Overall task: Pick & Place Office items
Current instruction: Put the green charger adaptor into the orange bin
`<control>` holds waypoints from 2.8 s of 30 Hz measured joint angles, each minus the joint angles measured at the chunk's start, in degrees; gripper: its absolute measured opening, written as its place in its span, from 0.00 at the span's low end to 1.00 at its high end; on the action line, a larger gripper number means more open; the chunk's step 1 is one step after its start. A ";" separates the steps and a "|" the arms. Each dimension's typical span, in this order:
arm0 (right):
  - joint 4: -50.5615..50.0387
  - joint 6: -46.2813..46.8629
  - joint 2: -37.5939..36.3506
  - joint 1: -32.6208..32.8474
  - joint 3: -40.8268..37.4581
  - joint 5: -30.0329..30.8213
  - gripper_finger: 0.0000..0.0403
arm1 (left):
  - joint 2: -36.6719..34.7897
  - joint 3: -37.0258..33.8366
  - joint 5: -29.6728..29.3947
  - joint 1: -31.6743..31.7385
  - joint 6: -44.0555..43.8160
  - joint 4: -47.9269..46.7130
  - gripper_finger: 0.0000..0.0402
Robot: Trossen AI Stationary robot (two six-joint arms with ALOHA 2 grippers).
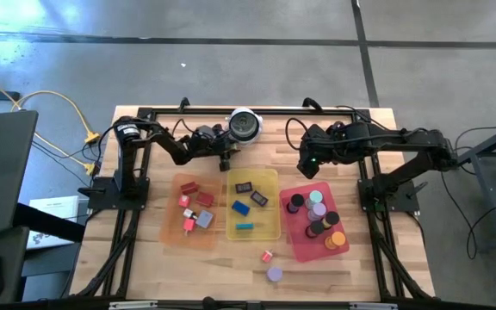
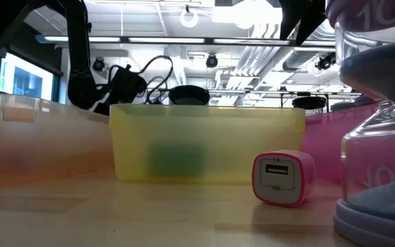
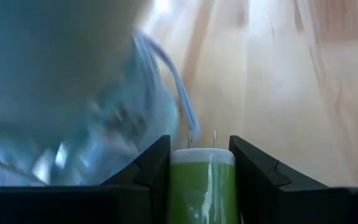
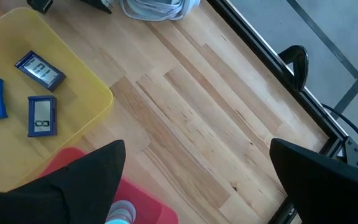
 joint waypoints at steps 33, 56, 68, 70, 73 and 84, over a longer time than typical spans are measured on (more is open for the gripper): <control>0.38 -6.64 0.00 0.00 0.00 0.17 0.97 | -43.73 0.37 0.26 -4.10 -3.97 -56.31 0.32; -0.42 -5.92 0.00 4.75 0.00 -0.22 0.97 | -53.36 17.84 -7.30 -31.16 -55.86 -97.78 0.32; -0.39 -4.26 0.00 9.29 0.00 0.17 0.97 | -53.34 17.84 -13.51 -53.62 -95.87 -110.14 0.34; -0.40 -3.82 0.00 10.04 0.00 0.21 0.97 | -53.22 17.84 -16.67 -58.19 -102.04 -110.16 0.34; -0.39 -1.91 0.00 11.35 0.00 1.14 0.97 | -52.33 17.79 -23.43 -65.16 -109.78 -110.52 0.33; -0.24 0.58 0.00 14.38 0.00 6.47 0.97 | -40.07 17.77 -37.26 -75.32 -126.64 -114.99 0.33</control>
